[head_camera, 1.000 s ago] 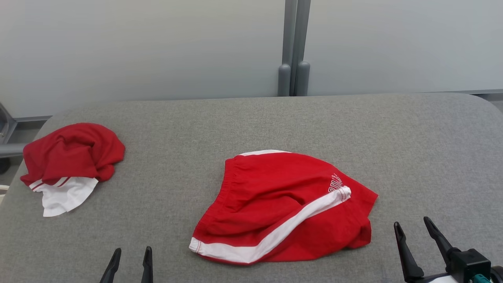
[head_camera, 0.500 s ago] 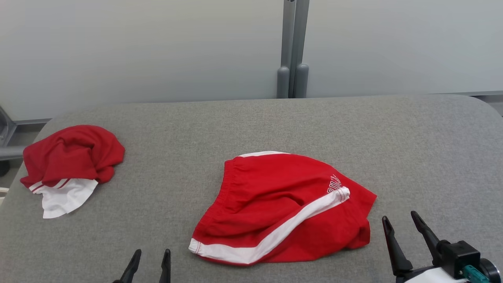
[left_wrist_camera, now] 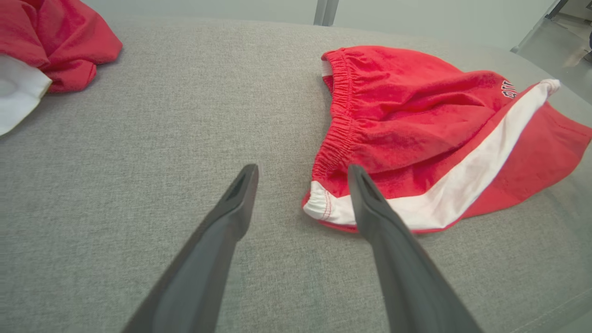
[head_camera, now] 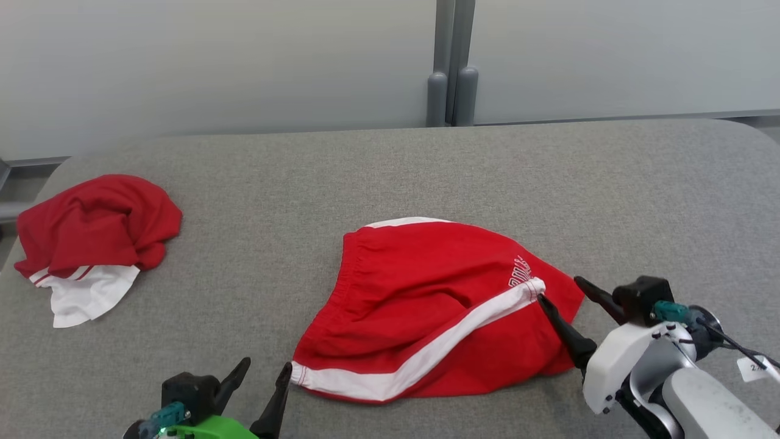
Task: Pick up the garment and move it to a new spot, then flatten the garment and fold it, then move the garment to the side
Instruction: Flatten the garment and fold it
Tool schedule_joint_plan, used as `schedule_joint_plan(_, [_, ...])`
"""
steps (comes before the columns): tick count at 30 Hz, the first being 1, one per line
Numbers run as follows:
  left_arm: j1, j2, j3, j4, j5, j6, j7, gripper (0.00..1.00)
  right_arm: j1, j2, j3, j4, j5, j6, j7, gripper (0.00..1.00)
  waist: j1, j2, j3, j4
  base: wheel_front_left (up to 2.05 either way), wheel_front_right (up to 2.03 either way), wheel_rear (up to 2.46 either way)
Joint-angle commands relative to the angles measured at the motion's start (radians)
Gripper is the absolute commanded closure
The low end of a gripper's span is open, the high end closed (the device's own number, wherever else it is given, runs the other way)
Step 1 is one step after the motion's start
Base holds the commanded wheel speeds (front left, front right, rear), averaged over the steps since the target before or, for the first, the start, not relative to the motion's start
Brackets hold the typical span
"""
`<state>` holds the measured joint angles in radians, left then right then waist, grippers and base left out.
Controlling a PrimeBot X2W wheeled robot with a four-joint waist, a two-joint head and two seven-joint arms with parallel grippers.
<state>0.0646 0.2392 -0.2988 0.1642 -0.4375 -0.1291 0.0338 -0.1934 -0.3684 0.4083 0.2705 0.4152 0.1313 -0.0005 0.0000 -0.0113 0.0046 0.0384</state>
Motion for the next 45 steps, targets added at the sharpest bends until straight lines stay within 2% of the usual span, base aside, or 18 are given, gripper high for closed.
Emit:
schedule_joint_plan(1, [-0.021,0.007,-0.004,-0.004,-0.007,-0.002,0.008,0.00,-0.019,-0.014,0.011,0.000,0.009,-0.001,0.012,0.00,0.0000,0.0113,0.016,0.005,0.00,0.00,0.00])
schedule_joint_plan(9, [-0.098,0.061,-0.088,0.006,-0.076,-0.002,0.096,0.00,-0.122,-0.093,0.156,-0.008,0.103,-0.001,0.132,0.00,0.0000,0.0113,0.060,0.026,0.00,0.00,0.00])
schedule_joint_plan(17, [-0.146,0.098,-0.142,0.042,-0.119,-0.001,0.159,0.00,-0.181,-0.138,0.247,0.005,0.169,-0.001,0.183,0.00,0.0000,0.0113,0.074,0.028,0.00,0.00,0.00])
schedule_joint_plan(33, [-0.190,0.121,-0.203,0.067,-0.162,-0.001,0.244,0.00,-0.235,-0.170,0.329,0.010,0.216,-0.001,0.197,0.00,0.0000,0.0113,0.081,0.015,0.00,0.00,0.00])
schedule_joint_plan(40, [-0.232,0.111,-0.212,0.093,-0.157,0.001,0.252,0.00,-0.265,-0.174,0.351,0.003,0.210,-0.001,0.200,0.00,0.0000,0.0113,0.108,0.004,0.00,0.00,0.00])
schedule_joint_plan(41, [-0.240,0.107,-0.215,0.095,-0.157,0.001,0.252,0.01,-0.270,-0.175,0.353,0.003,0.212,-0.001,0.201,0.00,0.0000,0.0113,0.112,0.003,0.00,0.00,0.00])
schedule_joint_plan(42, [-0.248,0.104,-0.217,0.098,-0.156,0.001,0.252,0.08,-0.274,-0.175,0.356,0.003,0.213,-0.001,0.200,0.00,0.0000,0.0113,0.115,0.001,0.00,0.00,0.00])
schedule_joint_plan(43, [-0.253,0.104,-0.219,0.103,-0.157,0.001,0.257,0.20,-0.280,-0.174,0.359,0.004,0.215,-0.001,0.200,0.00,0.0000,0.0113,0.118,-0.001,0.00,0.00,0.00])
schedule_joint_plan(45, [-0.264,0.103,-0.226,0.111,-0.158,0.000,0.263,0.51,-0.291,-0.170,0.362,0.006,0.219,-0.001,0.198,0.00,0.0000,0.0113,0.124,-0.005,0.00,0.00,0.00])
